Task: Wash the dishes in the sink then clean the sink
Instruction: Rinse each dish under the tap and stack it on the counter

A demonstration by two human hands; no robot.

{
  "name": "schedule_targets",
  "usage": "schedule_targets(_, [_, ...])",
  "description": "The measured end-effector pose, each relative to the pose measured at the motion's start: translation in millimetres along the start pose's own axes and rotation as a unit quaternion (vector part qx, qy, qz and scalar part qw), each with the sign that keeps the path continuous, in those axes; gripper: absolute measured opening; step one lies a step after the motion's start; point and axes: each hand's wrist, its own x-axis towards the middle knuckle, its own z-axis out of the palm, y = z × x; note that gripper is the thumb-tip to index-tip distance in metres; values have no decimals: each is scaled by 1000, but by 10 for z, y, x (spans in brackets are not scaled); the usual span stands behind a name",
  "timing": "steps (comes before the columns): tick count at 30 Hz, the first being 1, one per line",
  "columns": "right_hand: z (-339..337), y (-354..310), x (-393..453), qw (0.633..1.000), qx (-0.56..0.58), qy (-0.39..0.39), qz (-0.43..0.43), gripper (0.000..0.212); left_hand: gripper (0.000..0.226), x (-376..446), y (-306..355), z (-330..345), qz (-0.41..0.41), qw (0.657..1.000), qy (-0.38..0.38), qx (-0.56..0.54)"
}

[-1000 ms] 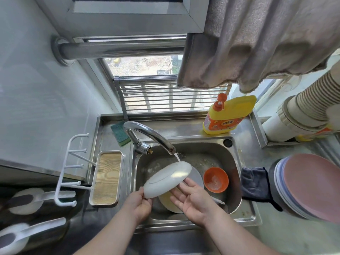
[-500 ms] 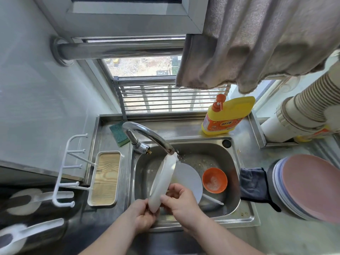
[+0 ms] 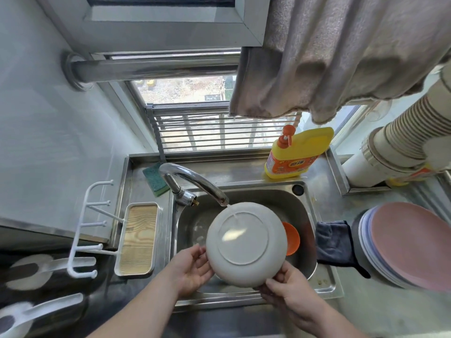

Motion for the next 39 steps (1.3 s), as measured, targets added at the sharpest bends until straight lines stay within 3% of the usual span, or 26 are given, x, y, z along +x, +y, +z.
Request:
schedule_targets(6, [-354,-267,127,976,205,47,64,36,18,-71,-13,390,11,998,-47,48])
schedule_targets(13, [-235,-690,455,945,294,116,85,31,34,-44,166,592,32,997,-31,-61])
schedule_targets(27, [670,-1059,796,979,166,76,88,23,32,112,477,91,63,987,22,-145])
schedule_targets(35, [510,-939,183,996,-62,-31,49,40,42,112,344,4,-8,996,25,91])
schedule_targets(39, [29,-778,60,995,-71,-24,66,47,51,124,330,-42,-35,993,10,112])
